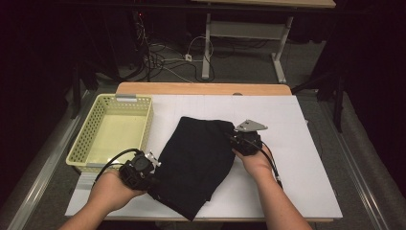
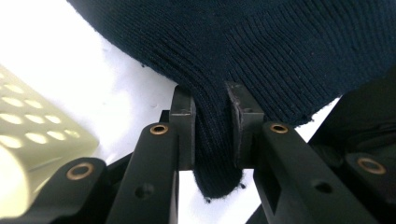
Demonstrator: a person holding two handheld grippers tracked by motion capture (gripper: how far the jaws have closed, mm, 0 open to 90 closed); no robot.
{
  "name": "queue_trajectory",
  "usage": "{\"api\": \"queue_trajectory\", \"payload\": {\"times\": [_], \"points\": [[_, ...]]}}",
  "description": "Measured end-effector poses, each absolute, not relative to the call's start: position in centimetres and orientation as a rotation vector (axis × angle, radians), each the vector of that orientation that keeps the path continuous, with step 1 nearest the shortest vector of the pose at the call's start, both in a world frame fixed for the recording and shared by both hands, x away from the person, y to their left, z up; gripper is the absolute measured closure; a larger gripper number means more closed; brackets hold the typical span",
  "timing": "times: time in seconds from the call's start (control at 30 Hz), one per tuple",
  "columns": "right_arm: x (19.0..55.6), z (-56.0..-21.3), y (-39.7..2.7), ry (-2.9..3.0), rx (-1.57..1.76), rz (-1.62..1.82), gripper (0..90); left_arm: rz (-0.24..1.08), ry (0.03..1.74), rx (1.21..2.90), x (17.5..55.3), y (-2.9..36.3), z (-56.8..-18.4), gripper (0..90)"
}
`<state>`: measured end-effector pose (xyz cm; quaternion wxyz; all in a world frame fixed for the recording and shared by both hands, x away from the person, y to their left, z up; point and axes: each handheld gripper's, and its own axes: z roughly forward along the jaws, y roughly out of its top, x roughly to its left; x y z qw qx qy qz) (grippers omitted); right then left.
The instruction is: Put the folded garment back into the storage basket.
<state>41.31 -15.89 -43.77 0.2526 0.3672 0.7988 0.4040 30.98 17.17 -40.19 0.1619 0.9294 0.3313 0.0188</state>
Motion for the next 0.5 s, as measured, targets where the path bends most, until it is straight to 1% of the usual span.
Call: {"api": "queue_trajectory", "payload": {"times": [0.2,0.5], "points": [[41.3,-42.8,-14.6,2.165,0.951,1.117,79.4,0.051,0.978,2.658,30.9,17.6,-39.7,73.9],[41.7,-42.9,-12.6,2.168,0.911,1.142,79.3,0.065,1.039,2.662,31.3,19.3,-38.7,73.9]]}}
